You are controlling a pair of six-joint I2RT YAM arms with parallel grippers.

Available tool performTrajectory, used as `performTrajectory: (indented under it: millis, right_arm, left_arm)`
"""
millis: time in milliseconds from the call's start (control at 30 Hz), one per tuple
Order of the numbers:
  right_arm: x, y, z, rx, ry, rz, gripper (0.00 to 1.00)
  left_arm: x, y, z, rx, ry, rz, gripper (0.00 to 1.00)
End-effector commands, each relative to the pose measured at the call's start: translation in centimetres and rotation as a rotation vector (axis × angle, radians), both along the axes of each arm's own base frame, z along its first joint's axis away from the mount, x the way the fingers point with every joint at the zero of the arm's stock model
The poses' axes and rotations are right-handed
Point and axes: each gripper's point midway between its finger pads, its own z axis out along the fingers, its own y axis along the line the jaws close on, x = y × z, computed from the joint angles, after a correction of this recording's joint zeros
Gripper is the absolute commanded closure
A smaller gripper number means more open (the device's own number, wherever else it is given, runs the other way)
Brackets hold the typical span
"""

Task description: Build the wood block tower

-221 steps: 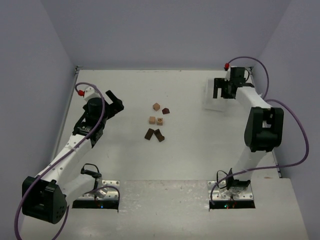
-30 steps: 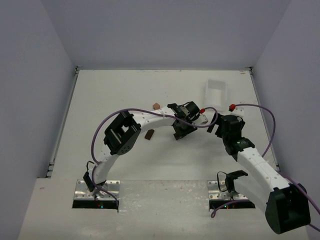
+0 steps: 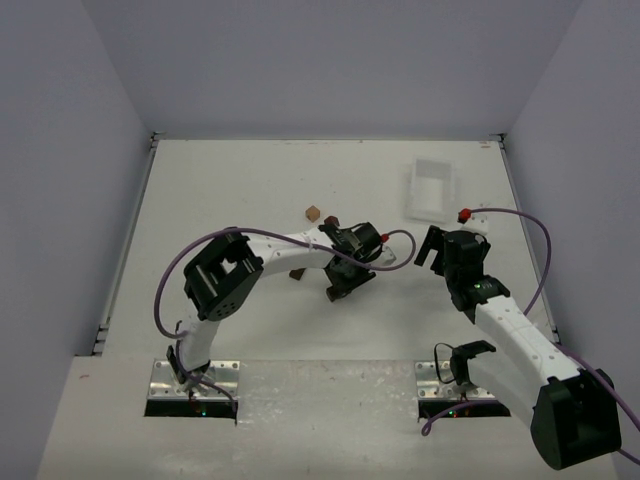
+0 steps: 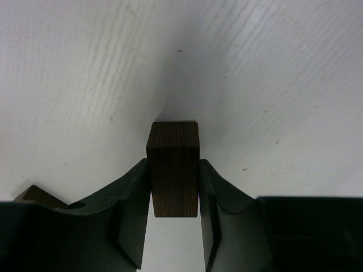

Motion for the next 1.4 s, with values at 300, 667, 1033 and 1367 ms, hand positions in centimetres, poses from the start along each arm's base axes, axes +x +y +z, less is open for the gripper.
performTrajectory:
  millis: [300, 667, 1033, 1367]
  right_arm:
    - [0.6, -0.4, 0.9, -0.009, -0.046, -0.019, 0.01]
    - [0.7, -0.2, 1.0, -0.004, -0.047, -0.013, 0.01]
    - [0.7, -0.1, 1.2, 0.002, -0.055, -0.007, 0.01]
    - [0.9, 0.5, 0.8, 0.010, -0.030, 0.019, 0.01]
  left_arm:
    - [0.3, -2.3, 5.5, -0.132, -0.094, -0.008, 0.38]
    - [2.9, -2.7, 12.5, -0.286, -0.286, 0.160, 0.00]
    - [9.3, 9.7, 10.3, -0.220, -0.326, 0.838, 0.00]
    - [8.8, 14.0, 5.3, -0.266, -0.264, 0.940, 0.00]
